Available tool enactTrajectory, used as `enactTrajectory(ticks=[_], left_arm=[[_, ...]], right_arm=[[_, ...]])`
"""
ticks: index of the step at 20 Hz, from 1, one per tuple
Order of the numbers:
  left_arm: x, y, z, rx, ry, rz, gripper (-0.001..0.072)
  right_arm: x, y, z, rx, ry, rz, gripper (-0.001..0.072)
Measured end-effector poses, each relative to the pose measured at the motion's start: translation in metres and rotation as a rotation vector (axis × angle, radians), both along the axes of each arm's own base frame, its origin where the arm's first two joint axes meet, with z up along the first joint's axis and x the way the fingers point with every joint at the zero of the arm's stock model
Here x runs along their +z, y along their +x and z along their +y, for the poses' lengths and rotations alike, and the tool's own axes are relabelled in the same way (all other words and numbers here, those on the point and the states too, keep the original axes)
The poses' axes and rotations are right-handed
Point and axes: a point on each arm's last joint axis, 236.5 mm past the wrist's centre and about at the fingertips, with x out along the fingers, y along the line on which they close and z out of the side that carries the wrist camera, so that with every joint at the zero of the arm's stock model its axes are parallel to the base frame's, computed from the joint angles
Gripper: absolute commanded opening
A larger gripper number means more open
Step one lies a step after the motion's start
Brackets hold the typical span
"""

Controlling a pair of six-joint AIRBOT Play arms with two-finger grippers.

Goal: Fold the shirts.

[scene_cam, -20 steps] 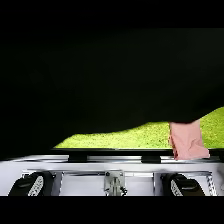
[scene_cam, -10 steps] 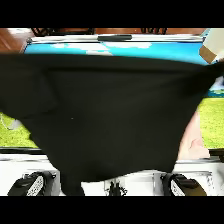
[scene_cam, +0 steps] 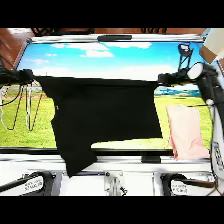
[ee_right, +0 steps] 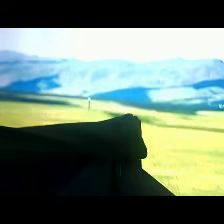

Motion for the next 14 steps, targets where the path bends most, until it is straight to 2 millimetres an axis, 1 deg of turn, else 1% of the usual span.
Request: enactTrajectory(ticks=[2, 4, 6, 8, 10, 11, 13, 14], left_arm=[[-0.026, 0.026, 0.002, 0.037, -0.055, 0.000, 0.0027], [-0.050, 0.046, -0.001, 0.066, -0.105, 0.000, 0.0027], [-0.069, 0.057, -0.009, 0.075, -0.129, 0.010, 0.0027], [-0.082, 0.065, -0.019, 0.074, -0.146, 0.016, 0.0027], [-0.091, 0.065, -0.023, 0.070, -0.153, 0.032, 0.0027], [-0.094, 0.062, -0.025, 0.061, -0.160, 0.051, 0.0027], [-0.107, 0.046, -0.032, 0.016, -0.164, 0.135, 0.0027], [-0.116, 0.032, -0.036, -0.019, -0.152, 0.197, 0.0027]], right_arm=[[-0.017, 0.031, 0.002, -0.053, 0.055, -0.073, 0.0062], [-0.027, 0.051, 0.001, -0.099, 0.093, -0.127, 0.0062], [-0.040, 0.061, -0.001, -0.127, 0.113, -0.138, 0.0062], [-0.052, 0.062, 0.000, -0.136, 0.125, -0.122, 0.0062], [-0.059, 0.059, 0.002, -0.134, 0.134, -0.094, 0.0062], [-0.061, 0.056, 0.002, -0.130, 0.135, -0.076, 0.0062], [-0.061, 0.046, 0.003, -0.114, 0.132, -0.038, 0.0062], [-0.062, 0.038, 0.003, -0.098, 0.125, -0.005, 0.0062]])
